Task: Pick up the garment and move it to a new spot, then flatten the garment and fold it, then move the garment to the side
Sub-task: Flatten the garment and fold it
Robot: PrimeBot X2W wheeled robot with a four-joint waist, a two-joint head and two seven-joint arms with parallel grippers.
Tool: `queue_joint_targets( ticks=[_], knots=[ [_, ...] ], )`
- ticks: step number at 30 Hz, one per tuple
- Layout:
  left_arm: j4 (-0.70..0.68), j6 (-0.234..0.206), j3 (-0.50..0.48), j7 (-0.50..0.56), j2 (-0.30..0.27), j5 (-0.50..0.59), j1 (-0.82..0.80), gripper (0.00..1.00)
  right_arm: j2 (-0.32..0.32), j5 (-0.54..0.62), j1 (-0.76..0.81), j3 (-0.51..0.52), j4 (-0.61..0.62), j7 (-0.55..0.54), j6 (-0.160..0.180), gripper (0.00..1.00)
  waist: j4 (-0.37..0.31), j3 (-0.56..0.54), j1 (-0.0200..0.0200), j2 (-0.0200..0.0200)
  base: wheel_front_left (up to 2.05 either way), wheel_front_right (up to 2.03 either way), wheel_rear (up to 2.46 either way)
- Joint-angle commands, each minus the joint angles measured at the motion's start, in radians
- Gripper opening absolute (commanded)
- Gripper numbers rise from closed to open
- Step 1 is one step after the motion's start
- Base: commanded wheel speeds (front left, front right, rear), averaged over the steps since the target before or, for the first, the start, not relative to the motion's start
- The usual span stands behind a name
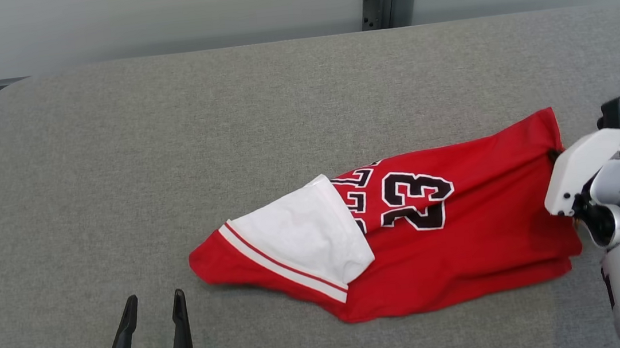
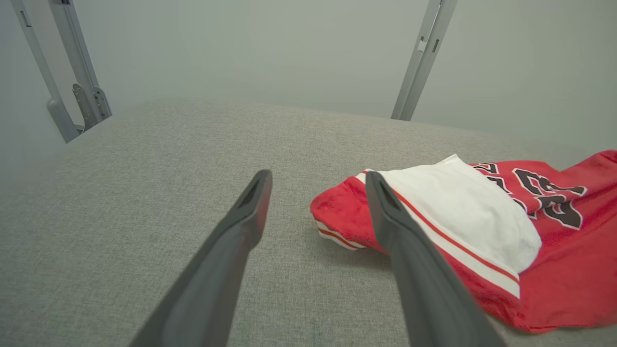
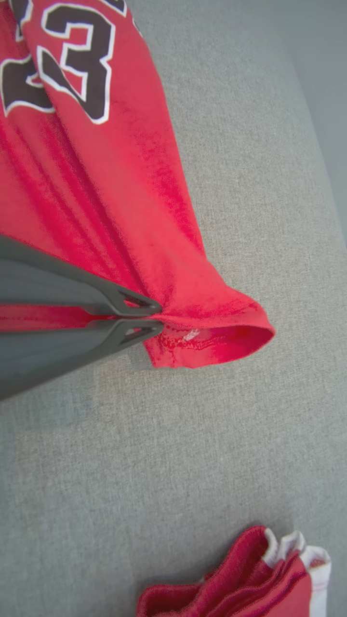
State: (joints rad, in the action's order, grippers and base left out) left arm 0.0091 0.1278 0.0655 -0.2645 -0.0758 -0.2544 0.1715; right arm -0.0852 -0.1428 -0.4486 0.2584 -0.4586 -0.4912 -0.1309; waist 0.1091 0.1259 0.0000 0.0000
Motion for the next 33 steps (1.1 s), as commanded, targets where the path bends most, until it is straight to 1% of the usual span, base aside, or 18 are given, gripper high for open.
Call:
queue_joint_targets(
  ticks=[1, 3, 10, 11, 12, 13, 17, 20, 23, 27, 33],
  knots=[
    [-0.004, 0.004, 0.004, 0.001, -0.006, 0.001, -0.025, 1.0, -0.007, 0.009, -0.035, 0.006, -0.007, 0.001, 0.001, 0.0, 0.012, 0.013, 0.0, 0.0, 0.0, 0.0, 0.0],
    [-0.006, 0.004, 0.013, 0.001, -0.009, 0.0, -0.033, 1.0, -0.016, 0.023, -0.077, 0.01, -0.029, 0.002, 0.001, 0.0, 0.025, 0.025, 0.0, 0.0, 0.0, 0.0, 0.0],
    [-0.012, 0.004, 0.033, 0.001, -0.009, 0.003, -0.062, 1.0, -0.016, 0.09, -0.2, 0.094, -0.15, 0.041, 0.001, 0.0, 0.073, 0.065, 0.0, 0.0, 0.0, 0.0, 0.0],
    [-0.013, 0.004, 0.033, 0.001, -0.008, 0.002, -0.065, 1.0, -0.015, 0.103, -0.213, 0.11, -0.165, 0.053, 0.001, 0.16, 0.078, 0.068, 0.0, 0.0, 0.0, 0.0, 0.0],
    [-0.013, 0.004, 0.035, 0.001, -0.006, 0.002, -0.067, 1.0, -0.013, 0.117, -0.222, 0.12, -0.18, 0.064, 0.001, 1.0, 0.083, 0.07, 0.0, 0.0, 0.0, 0.0, 0.0],
    [-0.012, 0.004, 0.035, 0.001, -0.005, 0.002, -0.069, 1.0, -0.011, 0.13, -0.228, 0.125, -0.194, 0.073, 0.001, 1.0, 0.087, 0.07, 0.0, 0.0, 0.0, 0.0, 0.0],
    [-0.008, 0.004, 0.028, 0.001, 0.0, 0.003, -0.057, 1.0, -0.01, 0.121, -0.238, 0.122, -0.211, 0.124, 0.001, 1.0, 0.09, 0.055, 0.0, 0.0, 0.0, 0.0, 0.0],
    [-0.002, 0.004, 0.015, 0.001, 0.002, 0.002, -0.035, 1.0, -0.021, 0.105, -0.214, 0.11, -0.192, 0.161, 0.001, 1.0, 0.078, 0.03, 0.0, 0.0, 0.0, 0.0, 0.0],
    [-0.003, 0.004, 0.006, 0.001, 0.005, -0.001, -0.021, 1.0, -0.032, 0.087, -0.176, 0.089, -0.152, 0.176, 0.001, 1.0, 0.055, 0.003, 0.0, 0.0, 0.0, 0.0, 0.0],
    [-0.002, 0.004, 0.0, 0.001, 0.006, -0.001, -0.006, 1.0, -0.05, 0.064, -0.093, 0.073, -0.084, 0.148, 0.001, 1.0, 0.023, -0.032, 0.0, 0.0, 0.0, 0.0, 0.0],
    [0.004, 0.004, -0.001, 0.001, 0.007, -0.003, 0.011, 1.0, -0.036, 0.015, 0.055, 0.071, 0.03, 0.071, 0.001, 1.0, -0.015, -0.065, 0.0, 0.0, 0.0, 0.0, 0.0]
  ],
)
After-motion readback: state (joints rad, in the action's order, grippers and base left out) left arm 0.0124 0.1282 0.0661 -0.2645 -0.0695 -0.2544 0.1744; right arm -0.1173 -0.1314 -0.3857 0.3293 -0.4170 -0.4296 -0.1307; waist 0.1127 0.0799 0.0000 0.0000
